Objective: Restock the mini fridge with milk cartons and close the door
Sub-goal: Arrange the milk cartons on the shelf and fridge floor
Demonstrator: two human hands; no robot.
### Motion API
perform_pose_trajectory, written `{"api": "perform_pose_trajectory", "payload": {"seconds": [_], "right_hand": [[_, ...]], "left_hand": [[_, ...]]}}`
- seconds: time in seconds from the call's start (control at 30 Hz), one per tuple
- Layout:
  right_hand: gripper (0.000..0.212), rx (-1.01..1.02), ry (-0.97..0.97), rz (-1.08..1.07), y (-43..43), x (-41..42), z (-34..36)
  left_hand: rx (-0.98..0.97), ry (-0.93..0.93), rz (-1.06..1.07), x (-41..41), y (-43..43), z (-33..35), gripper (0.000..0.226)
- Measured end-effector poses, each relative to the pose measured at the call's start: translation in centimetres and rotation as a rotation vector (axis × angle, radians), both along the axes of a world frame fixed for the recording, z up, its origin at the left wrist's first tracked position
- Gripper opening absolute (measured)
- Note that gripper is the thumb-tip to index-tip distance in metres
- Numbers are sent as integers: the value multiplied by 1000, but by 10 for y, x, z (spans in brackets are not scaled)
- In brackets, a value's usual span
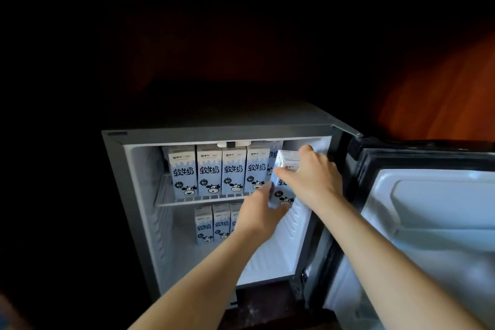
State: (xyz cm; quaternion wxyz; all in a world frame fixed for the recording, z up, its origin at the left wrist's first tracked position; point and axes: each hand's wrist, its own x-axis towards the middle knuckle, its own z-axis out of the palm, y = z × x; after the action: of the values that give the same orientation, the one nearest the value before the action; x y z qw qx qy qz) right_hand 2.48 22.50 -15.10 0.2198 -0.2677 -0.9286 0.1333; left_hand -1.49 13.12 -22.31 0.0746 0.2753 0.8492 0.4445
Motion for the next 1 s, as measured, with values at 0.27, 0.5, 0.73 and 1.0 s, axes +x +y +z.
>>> {"api": "perform_pose_trajectory", "payload": {"seconds": [0.27,0.5,0.73,1.0], "right_hand": [[50,36,97,1,16,-38,-15],[50,27,140,24,24,-53,-30],[53,-167,152,57,35,-64,-53],[37,-303,103,152,50,-66,-81]], "left_hand": [[54,-77,-31,-17,8,-22,62],[91,-95,-17,-22,13,-36,69],[92,-33,10,-23,17,-39,67],[11,98,-26,-23,17,-44,68]]}}
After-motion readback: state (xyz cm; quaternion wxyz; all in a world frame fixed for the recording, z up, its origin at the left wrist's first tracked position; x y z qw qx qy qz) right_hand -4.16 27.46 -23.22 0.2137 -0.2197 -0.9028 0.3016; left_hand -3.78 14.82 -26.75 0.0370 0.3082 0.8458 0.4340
